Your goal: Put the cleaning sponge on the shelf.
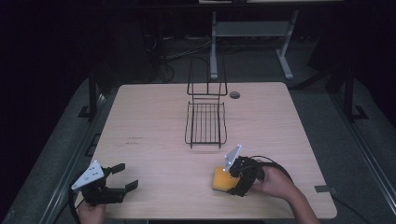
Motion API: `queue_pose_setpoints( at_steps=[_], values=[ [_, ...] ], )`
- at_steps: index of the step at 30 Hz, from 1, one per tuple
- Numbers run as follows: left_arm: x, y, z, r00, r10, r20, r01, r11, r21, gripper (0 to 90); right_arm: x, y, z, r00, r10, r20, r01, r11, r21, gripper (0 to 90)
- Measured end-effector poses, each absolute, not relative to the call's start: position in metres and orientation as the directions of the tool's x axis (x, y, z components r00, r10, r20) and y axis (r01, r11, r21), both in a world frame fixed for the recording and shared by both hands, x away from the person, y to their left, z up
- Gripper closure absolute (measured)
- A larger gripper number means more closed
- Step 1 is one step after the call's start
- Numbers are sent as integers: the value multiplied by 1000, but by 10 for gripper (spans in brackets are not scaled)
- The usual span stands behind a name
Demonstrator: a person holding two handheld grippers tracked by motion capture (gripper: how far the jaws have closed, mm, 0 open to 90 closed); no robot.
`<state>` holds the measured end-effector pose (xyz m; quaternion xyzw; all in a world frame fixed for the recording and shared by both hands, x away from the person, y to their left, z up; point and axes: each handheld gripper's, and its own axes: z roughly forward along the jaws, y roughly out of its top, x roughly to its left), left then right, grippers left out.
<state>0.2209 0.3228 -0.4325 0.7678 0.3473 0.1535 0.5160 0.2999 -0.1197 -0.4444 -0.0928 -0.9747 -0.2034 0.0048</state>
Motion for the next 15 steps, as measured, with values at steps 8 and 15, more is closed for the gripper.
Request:
queue_pose_setpoints(
  at_steps=[8,15],
  values=[
    [221,323,-432,712,692,-120,373,-228,899,140,304,-117,-435,-982,179,54,186,895,405,212],
    [221,323,-432,711,693,-123,374,-224,900,141,313,-116,-427,-982,178,70,191,891,412,212]
  ],
)
